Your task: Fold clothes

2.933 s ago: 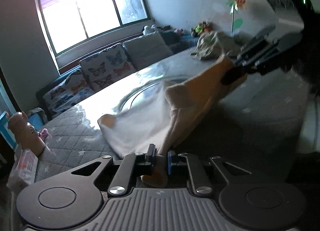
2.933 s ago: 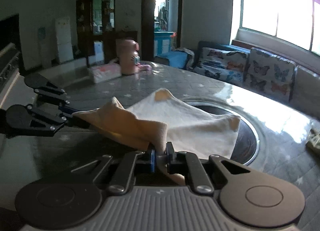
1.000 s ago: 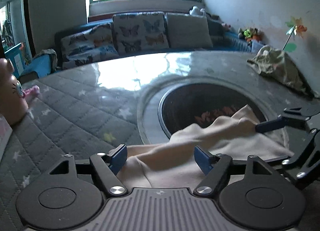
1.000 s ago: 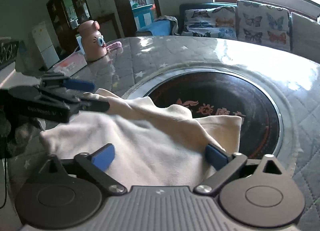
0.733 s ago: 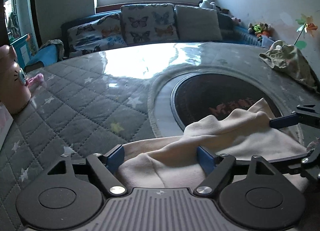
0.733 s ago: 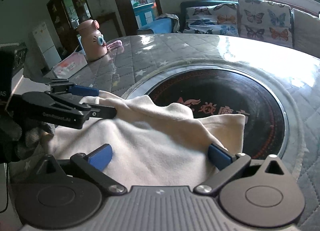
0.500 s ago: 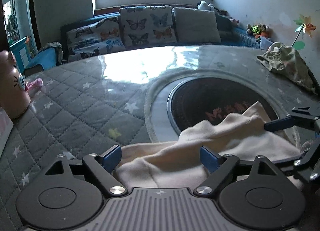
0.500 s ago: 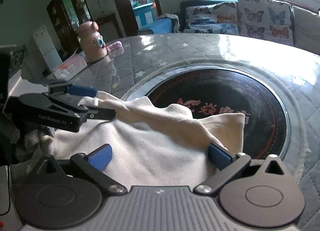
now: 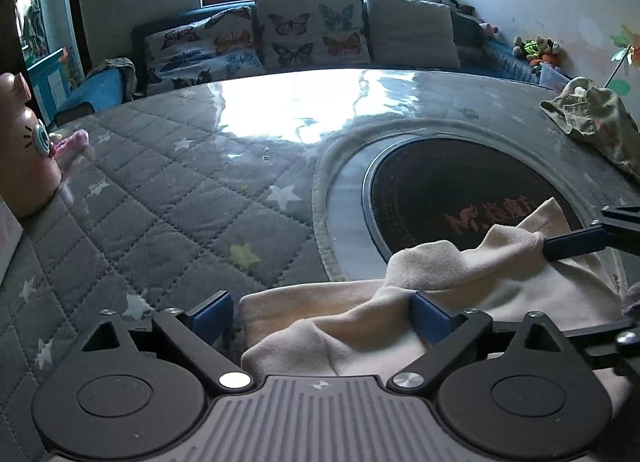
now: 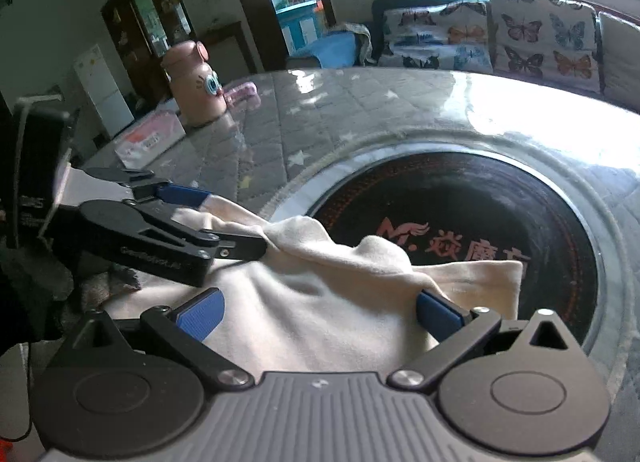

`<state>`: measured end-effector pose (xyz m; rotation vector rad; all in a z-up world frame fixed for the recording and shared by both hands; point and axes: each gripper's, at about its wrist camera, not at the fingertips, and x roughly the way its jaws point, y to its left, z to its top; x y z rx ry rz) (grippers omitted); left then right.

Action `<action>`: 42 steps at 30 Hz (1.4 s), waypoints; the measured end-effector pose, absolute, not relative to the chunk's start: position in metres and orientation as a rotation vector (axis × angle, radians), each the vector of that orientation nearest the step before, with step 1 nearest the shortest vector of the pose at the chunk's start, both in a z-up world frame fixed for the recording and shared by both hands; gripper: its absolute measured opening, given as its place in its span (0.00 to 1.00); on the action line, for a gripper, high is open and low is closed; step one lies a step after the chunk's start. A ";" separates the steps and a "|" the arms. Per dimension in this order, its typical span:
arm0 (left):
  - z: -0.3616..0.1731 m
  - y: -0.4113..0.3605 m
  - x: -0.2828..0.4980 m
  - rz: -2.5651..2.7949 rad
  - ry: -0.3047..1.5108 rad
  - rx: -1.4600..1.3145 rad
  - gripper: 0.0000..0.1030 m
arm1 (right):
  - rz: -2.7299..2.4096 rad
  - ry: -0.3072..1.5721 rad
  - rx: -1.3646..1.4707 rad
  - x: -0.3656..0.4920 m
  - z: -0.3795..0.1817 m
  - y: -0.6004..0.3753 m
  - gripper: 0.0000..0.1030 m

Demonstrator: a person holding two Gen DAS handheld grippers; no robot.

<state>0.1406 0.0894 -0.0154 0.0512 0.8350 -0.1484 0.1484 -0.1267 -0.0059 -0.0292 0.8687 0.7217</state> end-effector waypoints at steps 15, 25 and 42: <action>0.011 0.095 0.095 -0.139 0.739 0.048 1.00 | 0.672 0.788 -0.222 0.109 0.006 -0.108 1.00; 0.008 0.096 0.043 -0.127 0.723 0.085 1.00 | 0.690 0.749 -0.311 0.075 0.006 -0.097 1.00; -0.006 0.108 0.021 -0.051 0.721 0.127 1.00 | 0.626 0.784 -0.340 0.052 -0.004 -0.134 1.00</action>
